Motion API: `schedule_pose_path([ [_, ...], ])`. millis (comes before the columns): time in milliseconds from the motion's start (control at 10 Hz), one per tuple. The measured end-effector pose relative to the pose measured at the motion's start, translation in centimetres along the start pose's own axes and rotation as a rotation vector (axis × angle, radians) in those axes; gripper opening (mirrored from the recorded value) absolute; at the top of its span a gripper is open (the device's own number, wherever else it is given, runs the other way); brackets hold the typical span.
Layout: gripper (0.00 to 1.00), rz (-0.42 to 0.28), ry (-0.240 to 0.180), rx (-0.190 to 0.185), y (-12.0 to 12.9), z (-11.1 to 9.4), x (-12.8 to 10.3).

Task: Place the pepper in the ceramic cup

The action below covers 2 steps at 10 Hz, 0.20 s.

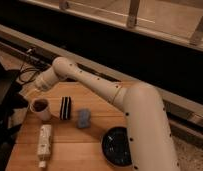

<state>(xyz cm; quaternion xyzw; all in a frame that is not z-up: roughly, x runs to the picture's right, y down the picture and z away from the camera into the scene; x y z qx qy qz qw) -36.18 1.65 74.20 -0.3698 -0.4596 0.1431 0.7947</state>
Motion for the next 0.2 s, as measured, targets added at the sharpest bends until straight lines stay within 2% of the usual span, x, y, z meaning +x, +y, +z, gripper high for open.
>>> schedule_pose_path([
  [200, 0.3, 0.003, 0.003, 0.001, -0.17, -0.15, 0.24],
])
